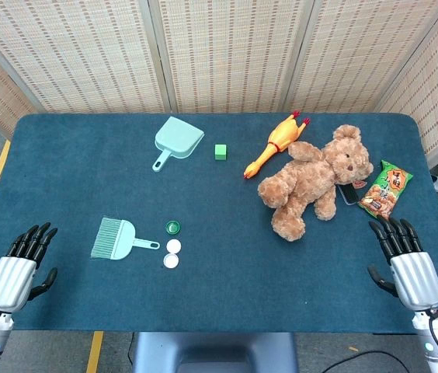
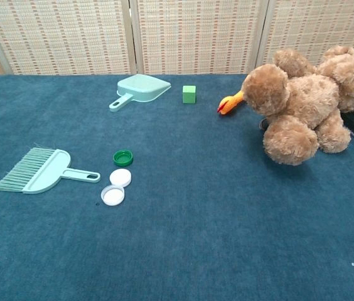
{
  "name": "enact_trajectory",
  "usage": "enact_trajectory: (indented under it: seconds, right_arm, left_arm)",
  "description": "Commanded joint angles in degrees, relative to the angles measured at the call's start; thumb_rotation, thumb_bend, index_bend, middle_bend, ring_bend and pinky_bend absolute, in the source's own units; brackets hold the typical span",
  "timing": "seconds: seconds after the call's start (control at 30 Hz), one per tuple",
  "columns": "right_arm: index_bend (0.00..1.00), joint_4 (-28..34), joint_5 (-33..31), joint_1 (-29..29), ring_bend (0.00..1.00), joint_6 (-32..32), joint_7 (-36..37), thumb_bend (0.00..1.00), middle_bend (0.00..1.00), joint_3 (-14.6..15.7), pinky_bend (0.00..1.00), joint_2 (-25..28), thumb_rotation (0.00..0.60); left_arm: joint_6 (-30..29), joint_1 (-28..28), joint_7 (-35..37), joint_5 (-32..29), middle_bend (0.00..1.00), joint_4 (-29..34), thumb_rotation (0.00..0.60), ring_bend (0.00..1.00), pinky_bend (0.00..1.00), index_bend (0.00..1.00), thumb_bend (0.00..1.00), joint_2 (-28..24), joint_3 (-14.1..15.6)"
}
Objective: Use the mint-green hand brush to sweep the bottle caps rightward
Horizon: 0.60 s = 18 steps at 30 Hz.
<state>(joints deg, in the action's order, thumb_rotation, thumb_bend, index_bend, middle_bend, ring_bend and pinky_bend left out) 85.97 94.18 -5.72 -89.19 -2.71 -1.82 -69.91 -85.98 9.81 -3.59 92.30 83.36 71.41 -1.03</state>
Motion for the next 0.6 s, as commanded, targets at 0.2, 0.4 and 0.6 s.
enact_trajectory:
  seconds: [0.2,0.4,0.6]
  right_arm:
    - [0.00,0.2,0.2,0.1,0.00,-0.5,0.7,0.24,0.00,-0.1,0.00,0.4,0.600]
    - [0.00,0.9,0.7,0.9,0.00,-2.5,0.6,0.24,0.00,-0.2,0.00,1.1,0.600]
    - [0.00,0.9,0.4,1.0,0.00,-2.4,-0.1,0.24,0.00,-0.4,0.00,1.0,0.600]
  left_arm:
    - [0.6,0.4,0.0,1.3,0.00,-0.5,0.600,0.00,0.14,0.00,0.40,0.5,0.9]
    - [4.3,2.9,-0.1,3.2,0.00,-3.1,0.600,0.04,0.24,0.00,0.40,3.0,1.9]
    - [10.0,7.4,-3.0,3.7,0.14,-5.4,0.600,0.41,0.58,0.10,0.40,7.2,1.0]
